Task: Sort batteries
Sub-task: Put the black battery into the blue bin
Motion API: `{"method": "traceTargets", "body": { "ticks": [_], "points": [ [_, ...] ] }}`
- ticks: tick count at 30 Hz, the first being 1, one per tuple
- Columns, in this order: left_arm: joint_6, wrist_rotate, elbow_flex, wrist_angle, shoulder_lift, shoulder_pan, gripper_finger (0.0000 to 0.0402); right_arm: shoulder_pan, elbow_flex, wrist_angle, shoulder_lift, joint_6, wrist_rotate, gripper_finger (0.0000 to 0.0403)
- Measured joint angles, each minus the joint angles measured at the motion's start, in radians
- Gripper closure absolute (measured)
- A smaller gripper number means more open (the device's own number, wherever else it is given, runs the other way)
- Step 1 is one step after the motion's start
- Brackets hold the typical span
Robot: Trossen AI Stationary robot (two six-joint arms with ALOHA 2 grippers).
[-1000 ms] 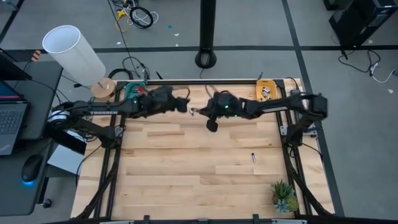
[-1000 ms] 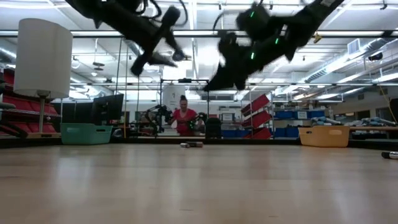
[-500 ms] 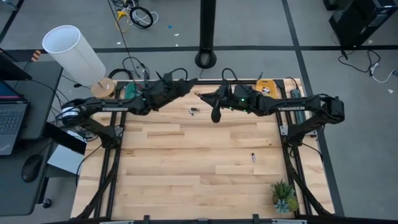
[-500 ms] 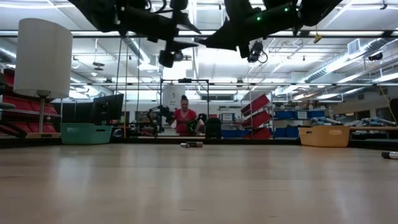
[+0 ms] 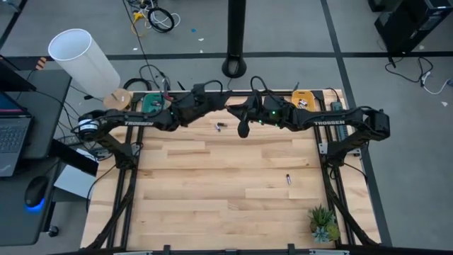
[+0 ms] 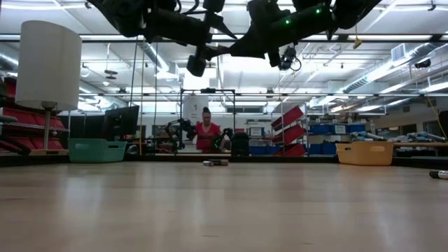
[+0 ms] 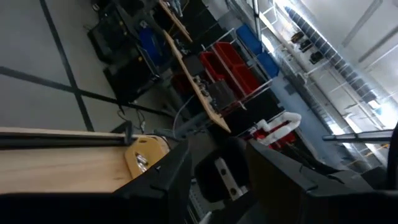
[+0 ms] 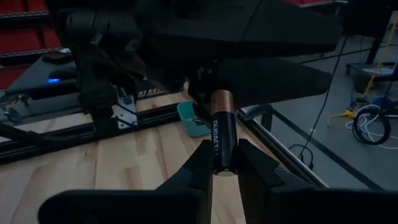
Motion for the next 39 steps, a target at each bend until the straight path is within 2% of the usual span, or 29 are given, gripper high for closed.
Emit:
{"method": "traceTargets", "body": {
  "ticks": [11, 17, 22, 25, 28, 29, 35, 39],
  "points": [
    [0.077, -0.063, 0.000, -0.017, -0.006, 0.018, 0.0237, 0.001, 0.003, -0.023, -0.021, -0.001, 0.017, 0.0351],
    [0.079, -0.004, -0.001, -0.027, -0.009, 0.013, 0.0237, -0.014, 0.003, -0.016, -0.023, -0.009, 0.019, 0.0351],
    [0.075, -0.004, -0.002, -0.078, -0.008, -0.017, 0.0238, -0.020, 0.003, 0.037, -0.023, -0.010, 0.019, 0.0351],
    [0.081, -0.025, -0.001, -0.066, -0.009, -0.032, 0.0260, -0.020, 0.003, 0.046, -0.023, -0.010, 0.019, 0.0351],
    [0.087, -0.029, -0.001, -0.057, -0.009, -0.036, 0.0324, -0.020, 0.003, 0.039, -0.022, -0.012, 0.009, 0.0348],
    [0.090, -0.030, -0.001, -0.051, -0.009, -0.036, 0.0347, -0.020, 0.003, 0.043, -0.022, -0.020, 0.000, 0.0346],
    [0.099, -0.067, -0.001, -0.046, -0.009, -0.037, 0.0346, -0.005, 0.003, 0.021, -0.023, -0.060, -0.003, 0.0298],
    [0.106, -0.169, -0.003, -0.127, -0.044, -0.031, 0.0346, 0.001, 0.003, -0.102, -0.031, -0.055, -0.020, 0.0255]
  ]
}}
